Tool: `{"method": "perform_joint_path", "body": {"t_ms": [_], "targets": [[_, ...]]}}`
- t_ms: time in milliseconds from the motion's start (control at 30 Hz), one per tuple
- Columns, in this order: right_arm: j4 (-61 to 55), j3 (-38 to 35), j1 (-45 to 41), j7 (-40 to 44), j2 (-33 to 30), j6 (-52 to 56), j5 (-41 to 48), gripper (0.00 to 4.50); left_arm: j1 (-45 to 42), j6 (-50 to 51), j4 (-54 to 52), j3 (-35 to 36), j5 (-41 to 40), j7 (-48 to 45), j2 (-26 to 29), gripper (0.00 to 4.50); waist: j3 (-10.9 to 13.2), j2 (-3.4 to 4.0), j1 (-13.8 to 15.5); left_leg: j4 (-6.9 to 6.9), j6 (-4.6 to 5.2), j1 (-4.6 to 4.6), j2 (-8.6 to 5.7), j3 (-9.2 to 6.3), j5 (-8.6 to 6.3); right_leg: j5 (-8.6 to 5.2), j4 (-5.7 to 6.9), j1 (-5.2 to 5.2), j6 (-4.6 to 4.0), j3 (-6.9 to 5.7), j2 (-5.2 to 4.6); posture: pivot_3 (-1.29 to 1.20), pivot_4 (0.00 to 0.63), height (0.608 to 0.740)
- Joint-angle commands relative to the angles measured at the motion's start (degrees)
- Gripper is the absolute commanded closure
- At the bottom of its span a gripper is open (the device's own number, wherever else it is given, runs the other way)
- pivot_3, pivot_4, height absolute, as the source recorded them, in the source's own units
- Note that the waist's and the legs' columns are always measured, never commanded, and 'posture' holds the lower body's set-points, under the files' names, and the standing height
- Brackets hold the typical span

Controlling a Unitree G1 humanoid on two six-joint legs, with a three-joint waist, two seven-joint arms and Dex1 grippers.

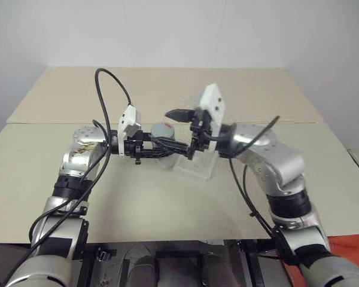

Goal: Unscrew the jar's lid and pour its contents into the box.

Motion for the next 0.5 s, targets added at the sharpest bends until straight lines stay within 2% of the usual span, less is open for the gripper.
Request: {"method": "perform_joint_path", "body": {"t_ms": [33, 267, 500], "targets": [[1.8, 0.8, -2.4, -1.6, 1.4, -2.4, -2.7, 0.07, -1.6, -0.9, -1.4, 0.6, -0.6, -0.3, 0.0, 2.57, 0.0, 0.0, 0.0, 0.0, 0.0, 0.0, 0.0, 0.0, 0.0, 0.0, -0.01, 0.0, 0.0, 0.0, 0.0, 0.0, 0.15, 0.74], [6.4, 1.4, -3.4, -3.3, 3.8, -4.3, -6.6, 0.07, -0.1, -0.3, -3.2, 1.0, -1.1, -0.2, 0.8, 2.57, 0.0, 0.0, 0.0, 0.0, 0.0, -0.02, 0.0, 0.0, 0.0, 0.0, -0.01, -0.01, 0.0, 0.0, -0.01, 0.0, 0.15, 0.74], [5.6, -1.6, -2.0, -2.5, 1.6, -4.0, -5.9, 0.07, 0.7, 0.2, -4.0, 1.1, -1.4, 0.1, 1.4, 2.57, 0.0, 0.0, 0.0, 0.0, 0.0, -0.02, 0.0, 0.0, 0.0, 0.0, -0.01, -0.01, 0.0, 0.0, -0.01, 0.0, 0.15, 0.74]]}}
